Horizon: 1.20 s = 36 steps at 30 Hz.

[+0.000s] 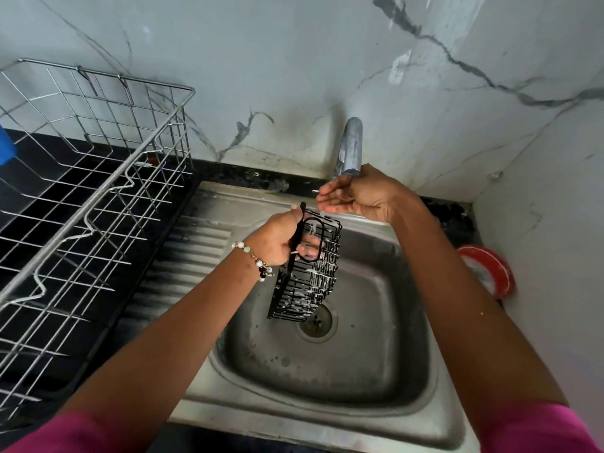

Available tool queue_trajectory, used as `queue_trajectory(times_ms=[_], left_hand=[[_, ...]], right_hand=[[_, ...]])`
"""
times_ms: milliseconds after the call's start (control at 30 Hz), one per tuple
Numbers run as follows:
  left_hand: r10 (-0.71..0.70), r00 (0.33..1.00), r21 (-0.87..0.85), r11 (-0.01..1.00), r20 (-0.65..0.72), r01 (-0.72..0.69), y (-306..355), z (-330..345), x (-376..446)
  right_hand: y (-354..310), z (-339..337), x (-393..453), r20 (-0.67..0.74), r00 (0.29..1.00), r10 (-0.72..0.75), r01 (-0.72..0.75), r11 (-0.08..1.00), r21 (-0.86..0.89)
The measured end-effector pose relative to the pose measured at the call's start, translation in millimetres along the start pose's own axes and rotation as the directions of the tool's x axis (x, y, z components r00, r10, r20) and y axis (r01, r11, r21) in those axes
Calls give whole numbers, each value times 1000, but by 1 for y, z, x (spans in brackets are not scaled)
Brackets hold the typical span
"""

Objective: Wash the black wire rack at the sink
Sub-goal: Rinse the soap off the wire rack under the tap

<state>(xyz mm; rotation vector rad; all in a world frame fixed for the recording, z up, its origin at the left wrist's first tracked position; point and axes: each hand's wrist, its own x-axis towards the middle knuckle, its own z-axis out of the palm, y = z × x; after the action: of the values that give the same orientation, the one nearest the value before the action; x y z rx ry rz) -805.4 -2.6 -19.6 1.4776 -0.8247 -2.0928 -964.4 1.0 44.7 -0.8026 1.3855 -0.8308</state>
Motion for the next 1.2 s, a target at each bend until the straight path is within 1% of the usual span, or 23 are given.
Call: queue_trajectory(times_ms=[67, 100, 167, 233, 300, 367, 467, 500, 567, 600, 700, 800, 867, 900, 1000, 1100, 1200], left_hand=[[-53, 998, -30, 998, 46, 54, 1, 1, 7], [-81, 995, -36, 996, 53, 83, 1, 0, 10], [-131, 989, -59, 989, 72, 135, 1, -3, 16], [-168, 978, -77, 981, 126, 178, 1, -5, 19], [-196, 966, -93, 972, 169, 214, 2, -7, 20], [-220, 956, -110, 964, 192, 244, 1, -6, 23], [-227, 948, -153, 952, 223, 264, 2, -3, 27], [-229, 947, -161, 950, 227, 268, 3, -2, 29], [-224, 951, -162, 952, 215, 261, 2, 0, 30], [-221, 953, -159, 954, 207, 256, 2, 2, 32], [-203, 958, -100, 969, 203, 227, 4, 7, 33], [-193, 960, -23, 979, 203, 202, 8, 13, 30], [-175, 951, 7, 984, 255, 180, 11, 17, 30], [-168, 945, 9, 985, 280, 172, 12, 20, 33], [-188, 948, 59, 982, 258, 179, 14, 27, 34], [-190, 935, 129, 979, 299, 158, 15, 36, 31], [-206, 936, 155, 974, 287, 167, 11, 45, 38]], right_hand=[[3, -1, 2, 68, 998, -8, 4, 998, 66], [3, -2, 3, 66, 998, -7, 3, 998, 59], [2, -4, 2, 24, 1000, 0, 0, 1000, -15], [3, -7, 1, 72, 997, 2, -4, 1000, 20], [3, -9, -2, 111, 994, 8, -15, 998, 62], [3, -11, -5, 110, 994, 8, -10, 1000, 18], [4, -12, -9, 199, 980, 10, -18, 999, 38], [4, -12, -8, 189, 982, 16, -24, 999, 36], [4, -13, -7, 102, 995, 4, -5, 1000, 9], [4, -14, -7, 91, 996, -5, 4, 1000, 17], [3, -12, -7, 185, 983, -12, -7, 995, 99], [2, -11, -8, 193, 981, -16, 11, 1000, 25], [3, -13, -10, 248, 969, -9, 0, 999, 37], [4, -14, -10, 254, 967, -3, -10, 999, 50], [4, -23, -11, 168, 986, -15, 3, 997, 71], [4, -28, -14, 221, 975, -24, -7, 991, 136], [2, -34, -17, 189, 982, -14, -3, 996, 89]])
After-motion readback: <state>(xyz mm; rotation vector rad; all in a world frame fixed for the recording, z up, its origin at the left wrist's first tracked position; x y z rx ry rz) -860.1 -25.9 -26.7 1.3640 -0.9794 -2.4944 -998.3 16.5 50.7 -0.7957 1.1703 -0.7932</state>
